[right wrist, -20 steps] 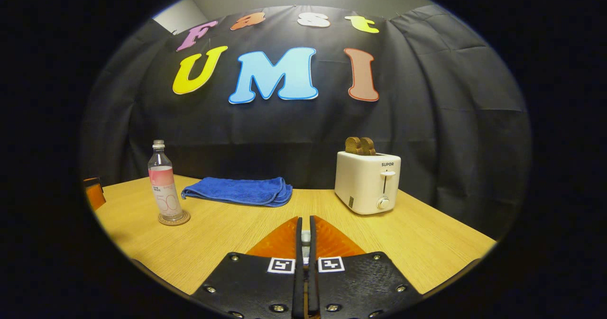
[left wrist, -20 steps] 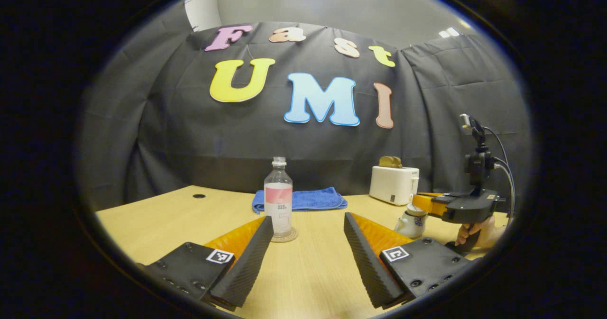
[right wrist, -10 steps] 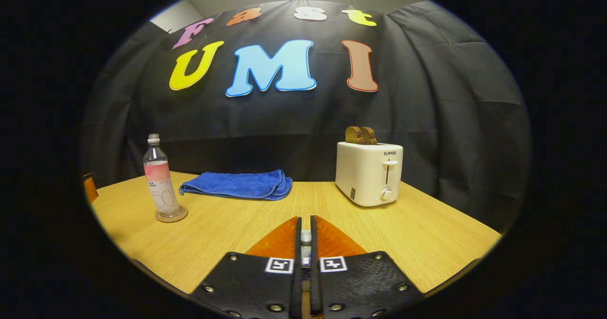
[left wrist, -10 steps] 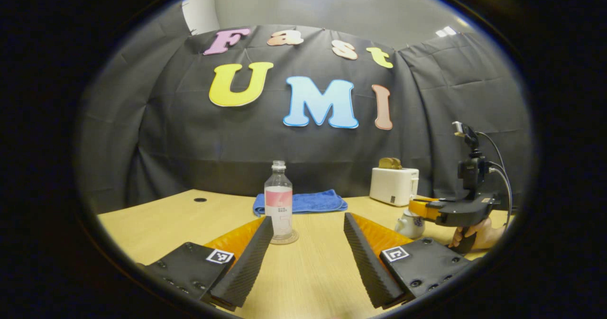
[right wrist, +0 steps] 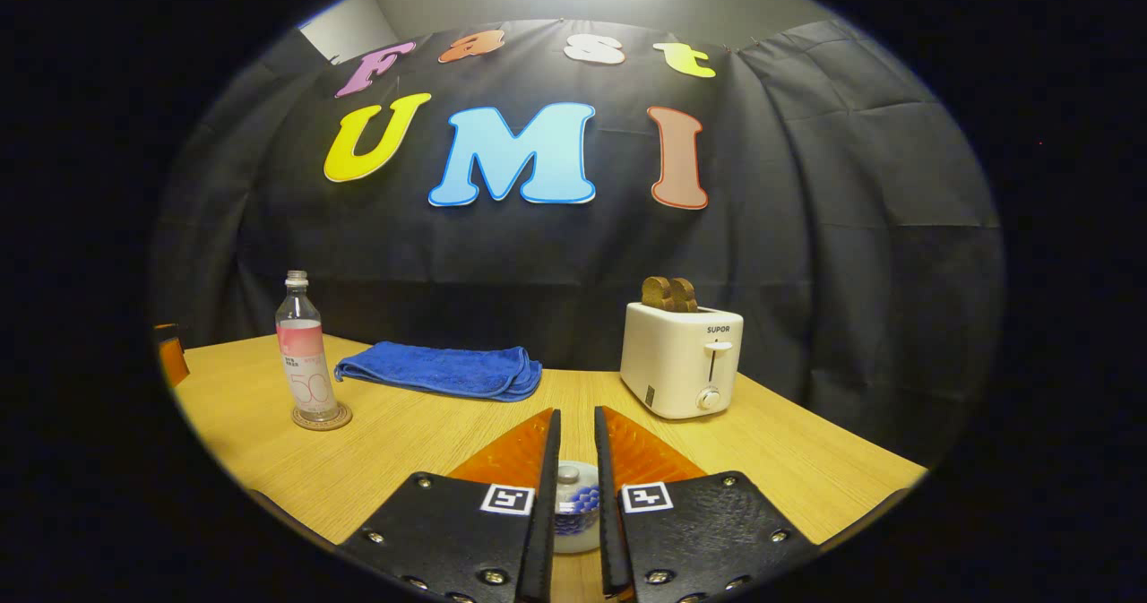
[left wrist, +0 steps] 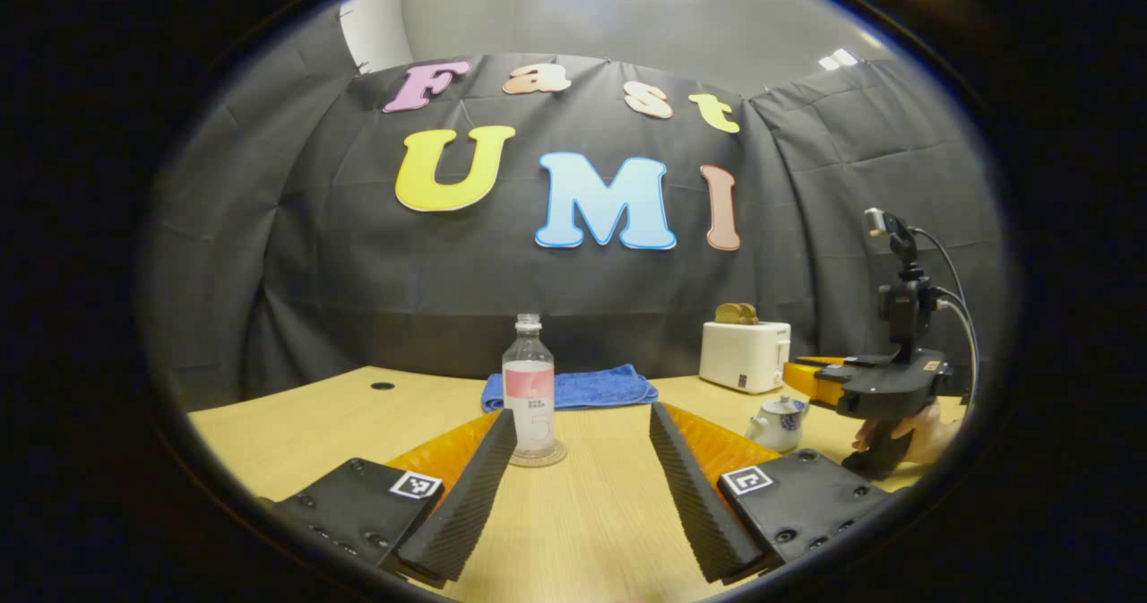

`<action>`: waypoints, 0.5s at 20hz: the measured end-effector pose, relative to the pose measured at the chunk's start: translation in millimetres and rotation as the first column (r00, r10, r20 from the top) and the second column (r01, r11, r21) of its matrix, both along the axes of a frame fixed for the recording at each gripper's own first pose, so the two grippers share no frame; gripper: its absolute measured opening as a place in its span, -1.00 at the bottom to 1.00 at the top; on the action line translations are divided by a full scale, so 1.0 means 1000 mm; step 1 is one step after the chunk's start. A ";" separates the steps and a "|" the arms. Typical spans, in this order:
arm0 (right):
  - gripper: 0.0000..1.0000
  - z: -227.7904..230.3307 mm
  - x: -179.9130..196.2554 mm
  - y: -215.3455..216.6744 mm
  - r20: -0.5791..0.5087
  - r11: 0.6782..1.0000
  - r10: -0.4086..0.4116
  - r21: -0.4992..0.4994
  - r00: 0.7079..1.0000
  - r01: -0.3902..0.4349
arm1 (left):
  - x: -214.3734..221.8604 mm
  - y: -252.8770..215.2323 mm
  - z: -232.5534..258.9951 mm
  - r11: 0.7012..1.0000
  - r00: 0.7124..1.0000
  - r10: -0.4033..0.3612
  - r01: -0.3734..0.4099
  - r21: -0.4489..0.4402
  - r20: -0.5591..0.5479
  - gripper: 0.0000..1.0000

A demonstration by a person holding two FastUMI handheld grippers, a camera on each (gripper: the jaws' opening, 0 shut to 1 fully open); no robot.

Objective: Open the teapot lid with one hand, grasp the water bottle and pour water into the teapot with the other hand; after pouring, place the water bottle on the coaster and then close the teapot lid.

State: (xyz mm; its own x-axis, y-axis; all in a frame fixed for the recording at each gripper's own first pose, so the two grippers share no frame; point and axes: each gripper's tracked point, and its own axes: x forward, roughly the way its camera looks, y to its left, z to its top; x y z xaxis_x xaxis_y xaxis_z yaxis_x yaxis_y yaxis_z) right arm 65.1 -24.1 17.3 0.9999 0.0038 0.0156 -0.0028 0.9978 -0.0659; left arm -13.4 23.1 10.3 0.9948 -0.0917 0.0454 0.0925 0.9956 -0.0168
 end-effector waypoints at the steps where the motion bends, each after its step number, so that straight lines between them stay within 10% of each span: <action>1: -0.52 0.005 -0.007 0.003 0.007 1.000 0.009 0.002 1.000 -0.009 | -0.001 0.000 0.001 1.000 1.000 0.002 -0.002 0.004 0.001 1.00; 4: -0.33 0.013 -0.043 0.019 0.024 0.999 0.054 -0.004 0.998 -0.054 | -0.004 0.000 0.000 1.000 1.000 0.006 -0.006 -0.003 -0.005 1.00; 5: 0.19 0.014 -0.057 0.026 0.028 0.998 0.068 -0.015 0.997 -0.068 | -0.006 0.001 0.000 1.000 1.000 0.008 -0.008 -0.007 -0.009 1.00; 10: 0.29 0.013 -0.116 0.057 0.061 0.994 0.105 -0.018 0.993 -0.104 | -0.016 -0.002 0.000 1.000 1.000 0.026 -0.026 -0.016 -0.003 1.00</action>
State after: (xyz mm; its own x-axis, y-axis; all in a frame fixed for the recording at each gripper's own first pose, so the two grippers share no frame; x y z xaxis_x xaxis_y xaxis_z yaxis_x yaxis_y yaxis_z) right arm -51.2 33.2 30.2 0.9911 0.1090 0.0763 -0.1026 0.9912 -0.0835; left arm -29.8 21.1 10.2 0.9969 -0.0651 0.0442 0.0666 0.9972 -0.0329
